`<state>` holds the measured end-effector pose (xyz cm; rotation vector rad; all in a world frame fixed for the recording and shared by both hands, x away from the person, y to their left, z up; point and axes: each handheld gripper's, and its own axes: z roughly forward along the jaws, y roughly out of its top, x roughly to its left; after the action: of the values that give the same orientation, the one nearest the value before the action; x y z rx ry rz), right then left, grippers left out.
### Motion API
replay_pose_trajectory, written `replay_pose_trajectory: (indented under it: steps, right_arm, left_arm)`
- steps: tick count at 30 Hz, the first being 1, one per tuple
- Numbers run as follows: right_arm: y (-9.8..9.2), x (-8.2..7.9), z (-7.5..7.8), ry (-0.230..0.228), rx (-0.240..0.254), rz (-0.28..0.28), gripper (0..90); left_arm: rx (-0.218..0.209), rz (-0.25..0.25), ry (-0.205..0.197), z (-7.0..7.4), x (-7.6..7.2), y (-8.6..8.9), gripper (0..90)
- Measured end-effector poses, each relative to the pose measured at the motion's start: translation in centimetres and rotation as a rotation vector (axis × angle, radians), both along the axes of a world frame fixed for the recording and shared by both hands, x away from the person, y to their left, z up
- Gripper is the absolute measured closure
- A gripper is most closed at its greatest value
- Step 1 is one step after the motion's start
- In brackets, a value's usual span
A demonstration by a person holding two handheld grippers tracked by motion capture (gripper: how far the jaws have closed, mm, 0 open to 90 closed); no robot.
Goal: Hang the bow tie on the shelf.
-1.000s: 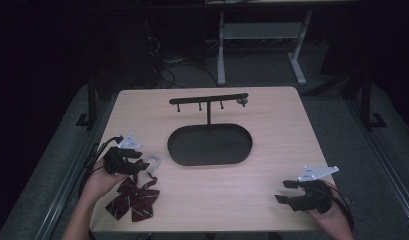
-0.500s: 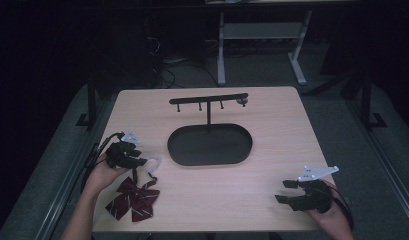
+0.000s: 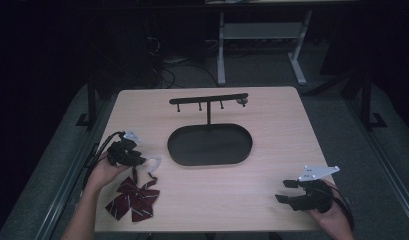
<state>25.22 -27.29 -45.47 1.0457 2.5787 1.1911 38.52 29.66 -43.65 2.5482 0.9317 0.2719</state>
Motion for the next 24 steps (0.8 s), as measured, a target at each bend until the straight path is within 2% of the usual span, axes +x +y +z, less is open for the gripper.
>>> replay_pose_trajectory:
  steps: [3,7,13,19,24]
  right_arm:
    - [0.0,0.0,0.0,-0.003,0.003,-0.001,34.8]
    - [-0.1,0.0,0.0,-0.013,0.004,0.003,34.8]
    - [0.0,0.0,0.1,-0.006,0.005,-0.002,34.8]
    - [0.0,0.0,0.1,-0.007,0.005,-0.002,34.8]
    - [-0.1,0.0,0.1,-0.010,0.004,-0.002,34.8]
  left_arm:
    - [0.000,0.000,0.035,-0.5,0.2,0.2,68.3]
    - [-0.007,-0.004,0.039,-0.5,0.0,0.3,74.2]
    - [0.009,-0.042,0.041,-0.4,-0.3,-0.1,86.8]
    - [0.029,-0.062,0.032,-0.3,-0.6,-0.4,88.1]
    - [0.030,-0.072,0.001,0.1,-1.2,-0.8,88.2]
